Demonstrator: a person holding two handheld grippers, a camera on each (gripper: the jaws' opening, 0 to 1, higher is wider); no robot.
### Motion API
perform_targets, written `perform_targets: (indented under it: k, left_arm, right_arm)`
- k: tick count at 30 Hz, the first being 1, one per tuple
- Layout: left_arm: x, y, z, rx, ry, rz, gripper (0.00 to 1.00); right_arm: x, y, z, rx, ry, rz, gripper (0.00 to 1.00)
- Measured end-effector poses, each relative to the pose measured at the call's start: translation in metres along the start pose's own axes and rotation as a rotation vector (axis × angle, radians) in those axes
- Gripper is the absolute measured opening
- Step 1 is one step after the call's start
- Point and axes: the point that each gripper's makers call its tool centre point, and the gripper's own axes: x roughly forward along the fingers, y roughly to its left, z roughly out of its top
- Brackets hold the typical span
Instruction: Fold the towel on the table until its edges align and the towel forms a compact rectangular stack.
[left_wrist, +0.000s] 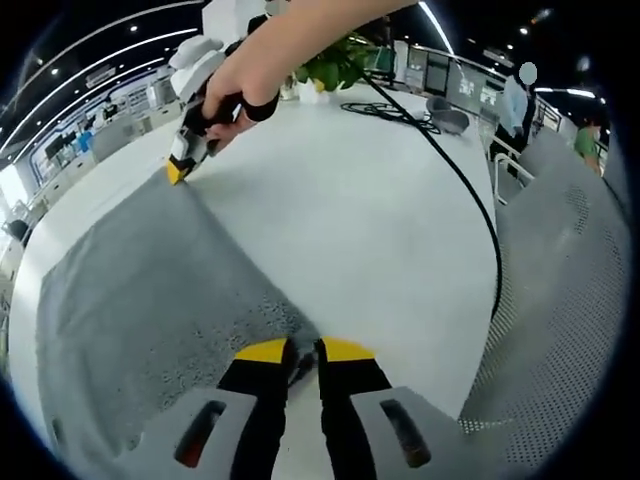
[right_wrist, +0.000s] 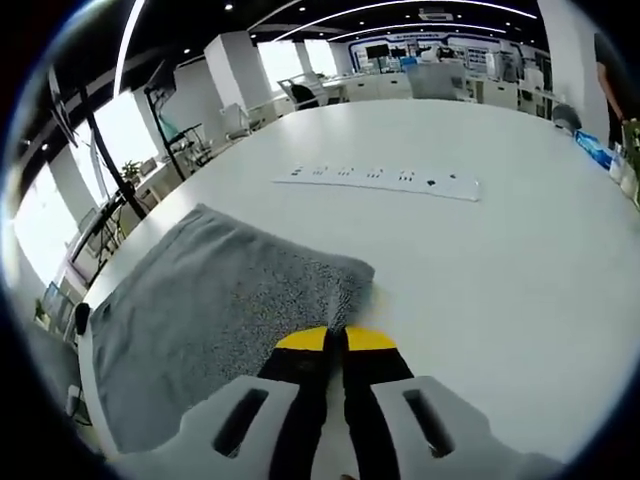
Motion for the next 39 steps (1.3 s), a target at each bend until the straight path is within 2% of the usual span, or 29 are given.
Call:
perform_targets:
  k: [6, 9, 14, 18, 22, 23, 24, 32, 34, 36, 38, 39]
  left_arm:
    - [0.004, -0.004, 0.005, 0.013, 0.015, -0.052, 0.03]
    - [0.007, -0.009, 0.012, 0.013, 0.002, -0.082, 0.03]
    - [0.008, -0.025, 0.035, 0.074, -0.051, -0.131, 0.03]
    - [0.01, -0.035, 0.051, 0.068, -0.077, -0.157, 0.03]
    - [0.01, -0.048, 0.066, 0.084, -0.102, -0.185, 0.03]
    - [0.01, -0.05, 0.07, 0.088, -0.109, -0.191, 0.03]
    - [0.011, -0.052, 0.071, 0.091, -0.115, -0.195, 0.03]
    - [0.008, -0.067, 0.095, 0.11, -0.169, -0.237, 0.03]
    - [0.006, -0.069, 0.1, 0.091, -0.187, -0.245, 0.03]
    - [0.004, -0.069, 0.102, 0.087, -0.194, -0.244, 0.03]
    - [0.001, -0.069, 0.103, 0.08, -0.203, -0.241, 0.03]
    - [-0.001, -0.068, 0.104, 0.076, -0.208, -0.238, 0.03]
  right_arm:
    - [-0.002, -0.007, 0.003, 0.008, -0.006, -0.018, 0.01]
    - [-0.014, -0.003, 0.004, 0.012, -0.014, -0.031, 0.01]
    - [-0.018, -0.019, 0.008, 0.023, -0.022, -0.047, 0.01]
    - [-0.039, -0.019, 0.004, 0.031, -0.027, -0.064, 0.01]
    - [-0.044, -0.035, 0.003, 0.044, -0.03, -0.081, 0.0]
    - [-0.052, -0.033, 0.002, 0.045, -0.031, -0.085, 0.0]
    - [-0.058, -0.034, 0.002, 0.047, -0.033, -0.09, 0.0]
    - [-0.064, -0.061, 0.005, 0.069, -0.048, -0.118, 0.0]
    - [-0.066, -0.063, 0.005, 0.071, -0.05, -0.121, 0.0]
    - [-0.078, -0.055, 0.004, 0.074, -0.053, -0.125, 0.0]
    - [-0.069, -0.067, 0.007, 0.077, -0.055, -0.126, 0.0]
    - [-0.075, -0.061, 0.007, 0.078, -0.056, -0.126, 0.0]
